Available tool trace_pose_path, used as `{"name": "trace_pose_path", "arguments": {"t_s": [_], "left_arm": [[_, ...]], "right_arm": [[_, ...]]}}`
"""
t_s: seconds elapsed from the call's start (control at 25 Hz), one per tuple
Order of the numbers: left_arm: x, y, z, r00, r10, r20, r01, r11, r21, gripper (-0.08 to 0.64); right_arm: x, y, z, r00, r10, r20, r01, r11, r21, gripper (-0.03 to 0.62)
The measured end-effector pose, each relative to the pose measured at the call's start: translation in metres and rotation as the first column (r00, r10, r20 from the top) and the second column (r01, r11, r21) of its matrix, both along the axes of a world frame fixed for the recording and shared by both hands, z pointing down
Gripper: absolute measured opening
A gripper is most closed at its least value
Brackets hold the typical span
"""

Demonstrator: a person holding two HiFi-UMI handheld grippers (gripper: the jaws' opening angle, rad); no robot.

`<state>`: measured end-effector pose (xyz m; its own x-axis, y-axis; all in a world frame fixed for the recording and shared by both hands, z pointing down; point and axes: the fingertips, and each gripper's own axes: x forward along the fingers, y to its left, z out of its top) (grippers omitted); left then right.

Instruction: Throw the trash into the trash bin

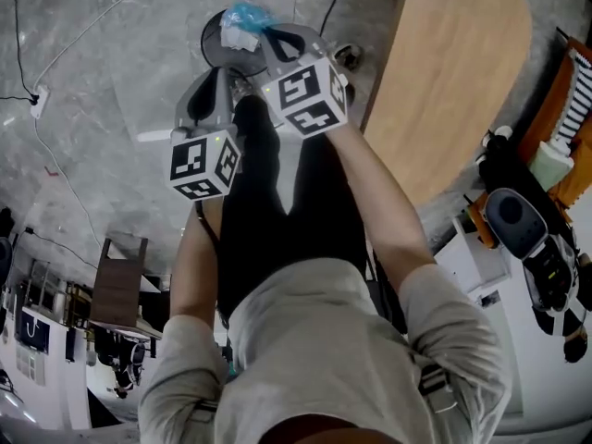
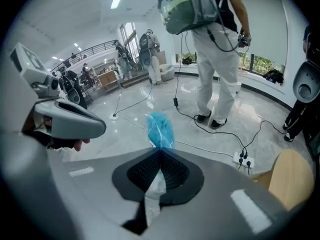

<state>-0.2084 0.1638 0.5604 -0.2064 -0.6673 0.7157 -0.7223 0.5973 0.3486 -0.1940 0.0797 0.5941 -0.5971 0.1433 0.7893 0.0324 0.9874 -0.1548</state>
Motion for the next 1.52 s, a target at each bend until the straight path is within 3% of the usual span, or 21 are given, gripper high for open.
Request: {"name": "trace_pose_path", "arguments": {"t_s": [0.2, 0.44, 0.96, 1.24, 1.52], "left_arm": [[-0.027, 0.038, 0.003, 0.998, -0.055, -0.011, 0.056, 0.998, 0.022, 0.018], [-0.037, 0.055, 0.012, 1.000, -0.018, -0.017, 0.019, 0.999, 0.035, 0.018], [-0.003, 0.057, 0.060, 0.994, -0.071, -0.082, 0.070, 0.997, -0.014, 0.018], [0.011, 0.056, 0.064, 0.991, -0.125, -0.051, 0.123, 0.992, -0.042, 0.018], [-0.001, 0.082, 0.084, 0.976, -0.214, -0.044, 0.211, 0.975, -0.063, 0.018]], "right_arm": [[-0.012, 0.043, 0.003, 0.998, -0.046, -0.045, 0.047, 0.999, 0.017, 0.011], [-0.015, 0.065, 0.007, 0.997, -0.001, -0.077, -0.001, 1.000, -0.028, 0.011], [0.026, 0.053, 0.047, 0.994, 0.076, -0.079, -0.085, 0.990, -0.115, 0.011], [0.032, 0.057, 0.050, 0.997, -0.012, -0.078, 0.001, 0.990, -0.138, 0.011], [0.006, 0.072, 0.068, 0.995, -0.082, -0.058, 0.072, 0.987, -0.144, 0.011]]}}
